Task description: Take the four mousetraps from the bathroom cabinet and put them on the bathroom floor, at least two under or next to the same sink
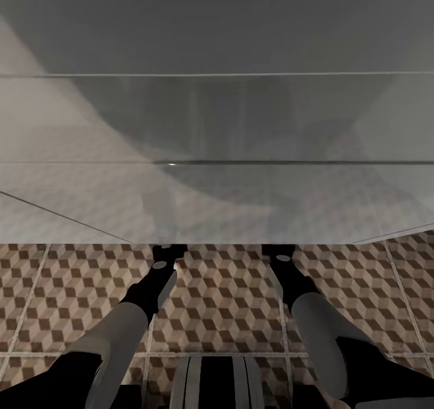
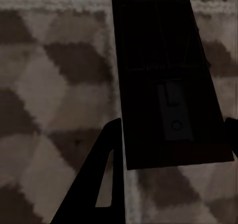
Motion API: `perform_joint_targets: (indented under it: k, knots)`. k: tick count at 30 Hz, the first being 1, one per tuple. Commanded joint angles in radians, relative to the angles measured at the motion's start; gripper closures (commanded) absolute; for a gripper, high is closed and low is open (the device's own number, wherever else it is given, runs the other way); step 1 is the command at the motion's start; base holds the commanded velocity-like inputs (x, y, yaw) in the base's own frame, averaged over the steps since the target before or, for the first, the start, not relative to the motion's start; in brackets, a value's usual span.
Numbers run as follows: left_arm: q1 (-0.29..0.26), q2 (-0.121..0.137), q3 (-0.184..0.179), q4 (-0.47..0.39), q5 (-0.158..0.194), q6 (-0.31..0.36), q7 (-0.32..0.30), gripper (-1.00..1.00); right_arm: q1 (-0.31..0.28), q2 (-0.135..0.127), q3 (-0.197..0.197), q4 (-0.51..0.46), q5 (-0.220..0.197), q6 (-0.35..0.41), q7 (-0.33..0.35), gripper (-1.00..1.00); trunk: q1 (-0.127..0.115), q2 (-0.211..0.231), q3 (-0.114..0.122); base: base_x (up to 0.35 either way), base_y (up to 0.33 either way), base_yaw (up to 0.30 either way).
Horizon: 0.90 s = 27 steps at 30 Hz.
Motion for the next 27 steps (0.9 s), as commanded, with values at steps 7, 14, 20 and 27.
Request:
perform_joint_targets:
  k: [7,14,20,27]
  knots:
    - [0.000,-0.001,-0.003,0.005,0.000,0.006,0.007,1.00,0.000,0.002,-0.006,-0.015,0.009,-0.001,-0.003,1.00,0.000,0.000,0.000,0.000,0.000,0.000]
    - [0.000,-0.002,-0.006,0.007,0.001,0.021,0.006,1.00,0.000,0.001,-0.006,-0.009,0.009,0.002,-0.005,1.00,0.000,0.000,0.000,0.000,0.000,0.000]
    - [0.000,-0.004,-0.010,-0.016,-0.001,0.078,0.006,1.00,0.000,0.001,-0.006,-0.008,0.010,0.002,-0.006,1.00,0.000,0.000,0.000,0.000,0.000,0.000]
    - [-0.001,-0.007,-0.011,-0.081,-0.003,0.096,0.005,1.00,0.000,0.002,-0.005,-0.005,0.009,-0.005,-0.005,1.00,0.000,0.000,0.000,0.000,0.000,0.000]
